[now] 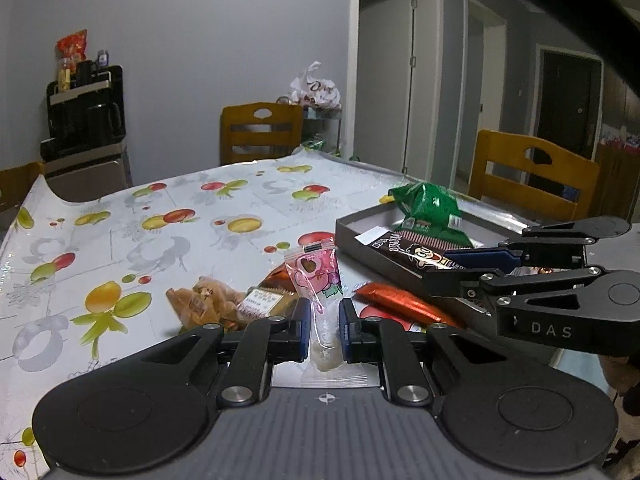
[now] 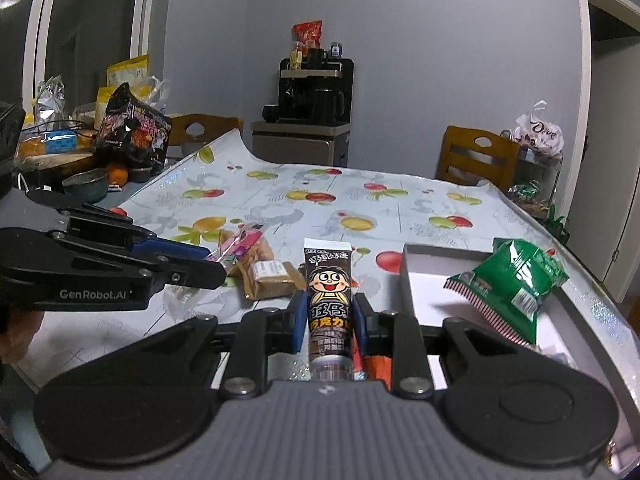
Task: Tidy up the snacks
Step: 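Carry the candy tube and pink candy stick over the gray box with both tools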
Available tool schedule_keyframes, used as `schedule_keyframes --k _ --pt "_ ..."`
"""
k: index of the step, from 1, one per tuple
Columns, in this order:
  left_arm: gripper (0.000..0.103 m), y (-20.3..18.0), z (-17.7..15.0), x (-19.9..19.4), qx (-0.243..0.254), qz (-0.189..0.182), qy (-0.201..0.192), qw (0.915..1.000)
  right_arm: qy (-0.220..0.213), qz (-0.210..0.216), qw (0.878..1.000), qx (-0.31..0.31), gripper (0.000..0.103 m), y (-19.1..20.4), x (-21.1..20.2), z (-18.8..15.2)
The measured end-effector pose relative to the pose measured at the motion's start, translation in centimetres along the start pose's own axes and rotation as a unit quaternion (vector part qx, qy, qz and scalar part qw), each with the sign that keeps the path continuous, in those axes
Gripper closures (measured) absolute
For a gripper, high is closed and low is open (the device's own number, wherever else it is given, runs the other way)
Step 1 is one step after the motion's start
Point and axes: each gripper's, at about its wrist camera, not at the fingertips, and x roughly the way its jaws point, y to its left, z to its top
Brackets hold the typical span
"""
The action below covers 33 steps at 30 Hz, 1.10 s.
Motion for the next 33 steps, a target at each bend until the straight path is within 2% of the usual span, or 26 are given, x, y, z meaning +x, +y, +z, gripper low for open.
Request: schedule_keyframes --k 4,10,23,33 --pt "0.086 -0.5 0.7 0.5 0.005 -0.003 -0.003 1.0 -0.009 -0.004 1.0 0.005 0.079 -0.7 -0.4 0.3" --pt "0.086 -1.6 1.9 1.5 0.012 -0.01 -0.004 0.9999 -0.031 -0.033 0.999 0.02 0.079 -3.2 -1.1 0.8" --pt "0.086 -4.4 3.7 3.9 0.026 -0.025 -0.002 0.9994 -0.041 -0.09 0.993 0.059 0.079 -10.2 -2.5 0.1" --pt "0.086 -7.0 5.2 5.9 0.036 -0.035 -0.006 0.9987 -0.037 -0.107 0.991 0.069 0.079 -13.2 -3.6 -0.9"
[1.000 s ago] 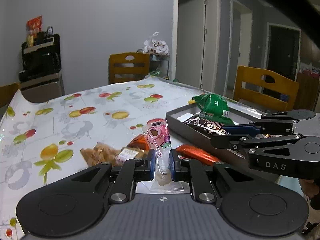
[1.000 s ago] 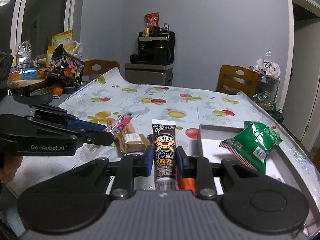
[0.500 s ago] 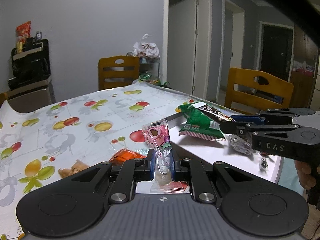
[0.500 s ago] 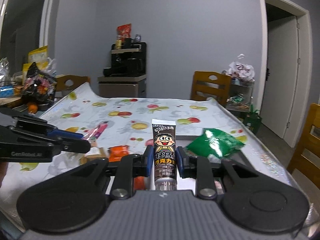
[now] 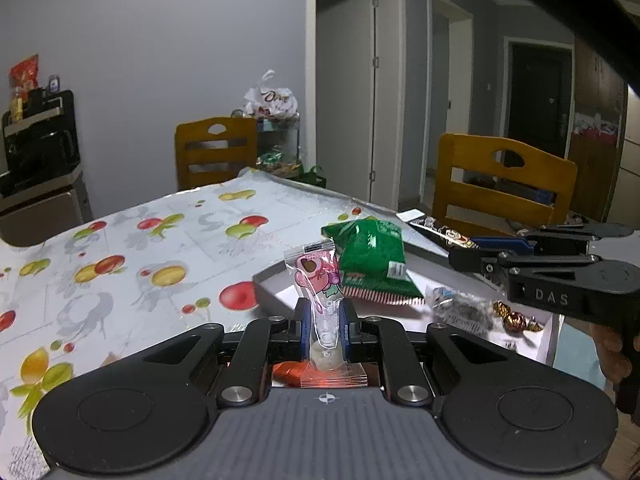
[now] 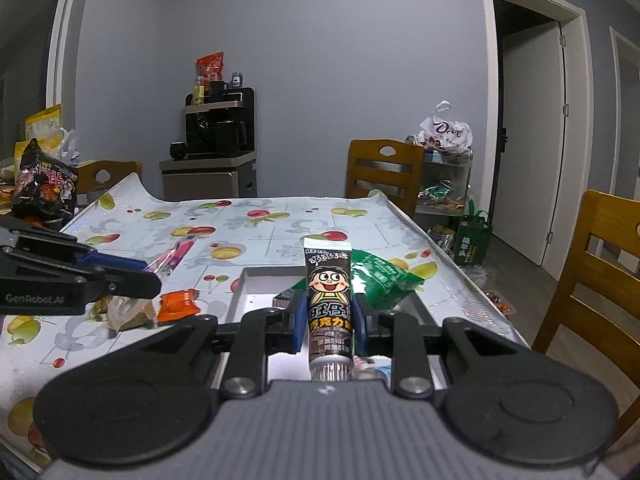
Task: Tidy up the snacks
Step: 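Carry the candy tube and pink candy stick over the gray box with both tools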
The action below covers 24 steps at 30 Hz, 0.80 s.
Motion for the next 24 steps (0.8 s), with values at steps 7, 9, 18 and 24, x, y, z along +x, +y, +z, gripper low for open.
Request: schedule_keyframes --k 7,9,18,24 --pt "0.086 -0.6 1.6 2.4 -0.012 -0.008 -0.001 0.9999 0.006 -0.004 1.0 0.008 0.079 -1.1 0.2 -0.4" --pt "0.086 -0.7 2.0 3.1 -0.017 -0.008 0.0 0.9998 0.009 -0.005 1.0 0.011 0.079 -1.3 0.4 -0.5" --pt "0.086 -0.9 3.4 5.9 -0.03 0.003 -0.001 0.9996 0.018 -0.01 1.0 0.018 0.079 -1.5 1.8 -0.5" --pt "0.086 0.2 3.3 7.7 -0.053 0.018 0.013 0.9983 0.03 -0.015 0.999 0.025 0.079 -1.7 3.1 -0.2"
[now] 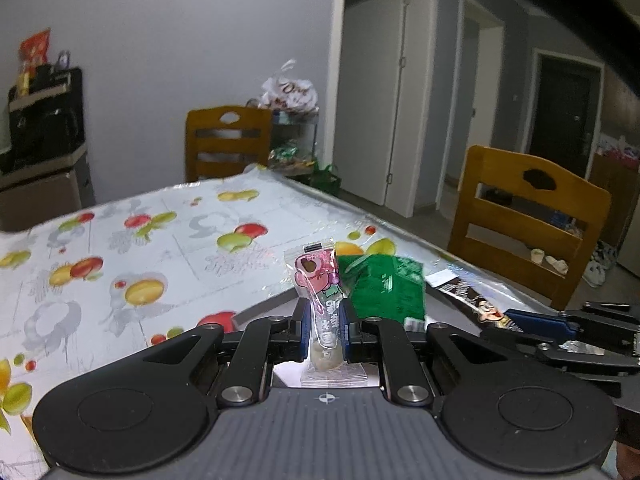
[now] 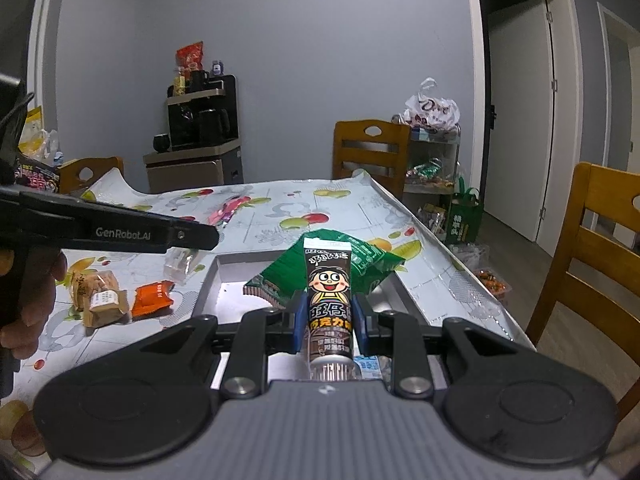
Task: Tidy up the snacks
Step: 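Carry the candy tube and pink candy stick over the gray box with both tools, then lower both held candies into the box and open both tools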
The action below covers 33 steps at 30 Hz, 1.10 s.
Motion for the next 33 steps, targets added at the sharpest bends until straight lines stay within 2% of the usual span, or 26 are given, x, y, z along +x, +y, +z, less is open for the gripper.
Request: schedule_keyframes --k 9,20,26,33 --pt "0.086 1.5 -0.7 1.7 -0.055 -0.023 0.034 0.9976 0.037 0.015 0.999 -0.016 0.079 1.0 1.5 -0.8" --pt "0.086 2.2 -0.3 5.5 -0.082 0.019 0.075 0.9936 0.077 0.052 0.994 -0.062 0.079 4.4 3.0 -1.1" --pt "0.086 2.1 -0.6 6.0 -0.086 0.024 0.085 0.9923 0.108 0.066 0.989 -0.079 0.079 5.6 4.3 -1.1" --pt "0.086 1.9 -0.8 6.3 -0.081 0.031 0.088 0.9924 0.115 0.066 0.988 -0.078 0.079 6.3 5.5 -1.4"
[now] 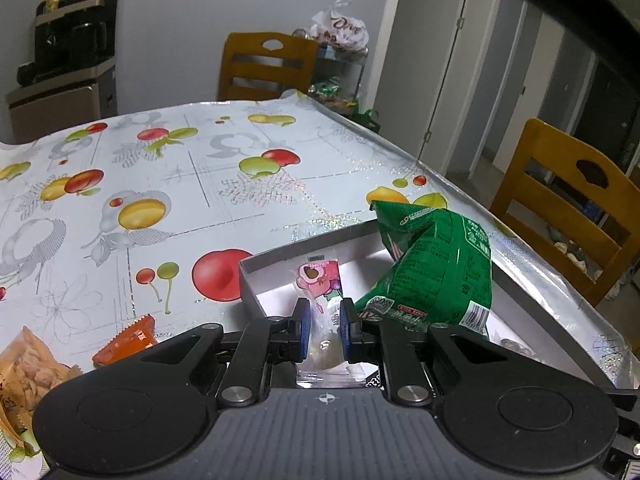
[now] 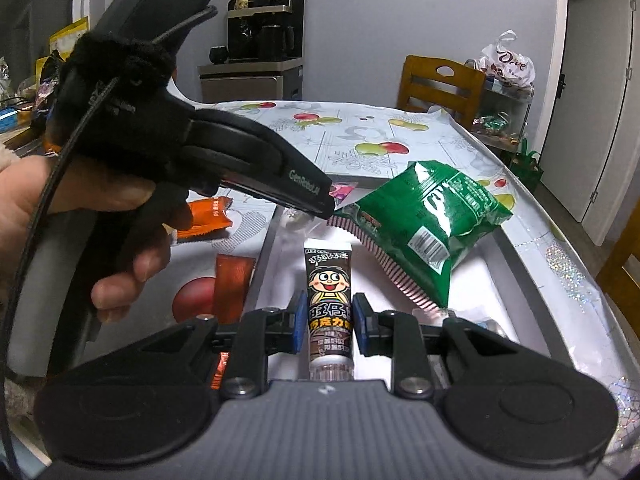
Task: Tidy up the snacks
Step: 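Lower both held candies into the box and open both tools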
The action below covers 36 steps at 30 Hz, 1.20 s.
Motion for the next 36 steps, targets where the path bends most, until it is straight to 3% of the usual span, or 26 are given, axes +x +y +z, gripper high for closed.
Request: schedule_keyframes --k 25,36 --pt "0.083 0.0 -0.5 0.3 0.007 0.004 0.005 1.0 0.013 -0.011 1.0 0.0 0.079 0.6 1.6 -0.1" --pt "0.057 -0.4 -0.2 -0.8 0.014 0.002 -0.015 0.9998 0.002 -0.019 1.0 0.008 0.079 0.6 1.4 -0.1"
